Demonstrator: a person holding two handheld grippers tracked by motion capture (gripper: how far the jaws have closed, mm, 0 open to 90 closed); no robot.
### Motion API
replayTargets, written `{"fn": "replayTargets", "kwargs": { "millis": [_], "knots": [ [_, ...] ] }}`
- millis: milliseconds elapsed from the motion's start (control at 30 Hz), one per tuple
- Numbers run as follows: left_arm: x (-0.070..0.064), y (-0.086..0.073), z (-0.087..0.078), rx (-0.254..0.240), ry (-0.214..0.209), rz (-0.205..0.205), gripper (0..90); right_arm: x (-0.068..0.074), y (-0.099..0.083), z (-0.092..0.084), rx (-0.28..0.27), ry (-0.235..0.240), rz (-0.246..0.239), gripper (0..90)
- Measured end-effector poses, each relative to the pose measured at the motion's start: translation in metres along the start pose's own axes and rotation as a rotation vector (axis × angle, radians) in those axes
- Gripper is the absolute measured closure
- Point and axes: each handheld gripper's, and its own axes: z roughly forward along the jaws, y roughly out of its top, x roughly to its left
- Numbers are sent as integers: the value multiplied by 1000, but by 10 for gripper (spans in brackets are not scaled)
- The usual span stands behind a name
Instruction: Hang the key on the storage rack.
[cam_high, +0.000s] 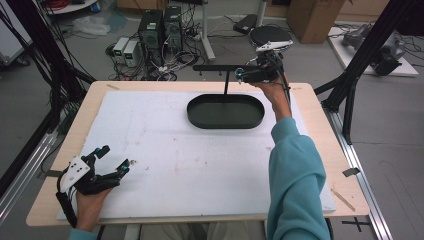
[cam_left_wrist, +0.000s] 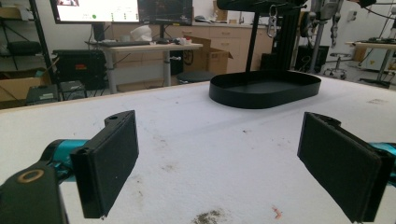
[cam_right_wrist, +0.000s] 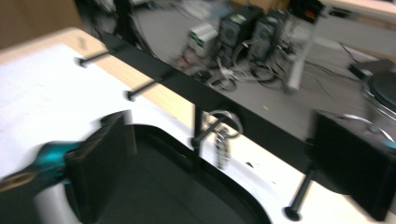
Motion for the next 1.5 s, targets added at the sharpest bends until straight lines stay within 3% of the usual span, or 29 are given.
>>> {"fn": "replayTargets", "kwargs": {
  "millis": [67,167,267,400,533,567,600,700,733,767,800,867,900,933,967,1000,1067,1100,1133,1333,1433,1500],
  "knots": [
    [1,0,1,10,-1,-4,129,5,-1,-12,-5,41,2,7],
    [1,0,1,13,3,-4,129,10,0,-22,-3,50,-18,7],
    [0,1,1,15,5,-4,129,20,-1,-46,-91,98,-15,7],
    [1,1,1,15,4,-9,129,26,-12,-61,-104,109,-36,7],
    [1,0,1,13,3,-5,129,42,-49,-89,-160,163,-53,6],
    [1,0,1,13,3,-5,129,42,-49,-89,-160,163,-53,6],
    [1,0,1,12,3,-6,129,48,-69,-99,-184,171,-55,6],
    [0,0,1,10,1,-4,129,56,-103,-109,-216,181,-42,7],
    [0,0,0,9,1,-3,129,58,-114,-112,-226,177,-46,6],
    [0,0,0,9,1,-3,129,58,-114,-112,-226,177,-46,6],
    [0,0,0,9,1,-2,129,63,-137,-118,-259,163,-43,7],
    [1,0,0,9,0,-3,129,66,-160,-123,-312,154,-30,7],
    [1,0,0,9,0,-4,129,66,-160,-123,-312,154,-30,7],
    [1,0,0,10,0,-3,129,68,-185,-127,-357,150,-3,7],
    [1,0,0,10,0,-3,129,68,-185,-127,-357,150,-3,7],
    [0,0,0,9,1,-2,129,69,-206,-128,-367,136,24,7],
    [0,0,0,7,2,0,129,70,-224,-129,-372,111,35,7],
    [0,0,0,5,1,4,129,70,-224,-129,-372,111,35,7],
    [0,0,0,3,1,6,129,71,-239,-130,-397,112,52,7],
    [-1,0,0,0,-3,12,128,74,-272,-129,-455,83,65,7],
    [0,0,0,-2,-2,10,128,75,-276,-128,-477,92,58,7],
    [0,0,0,-1,-2,11,128,75,-276,-128,-462,92,58,7]
  ]
}}
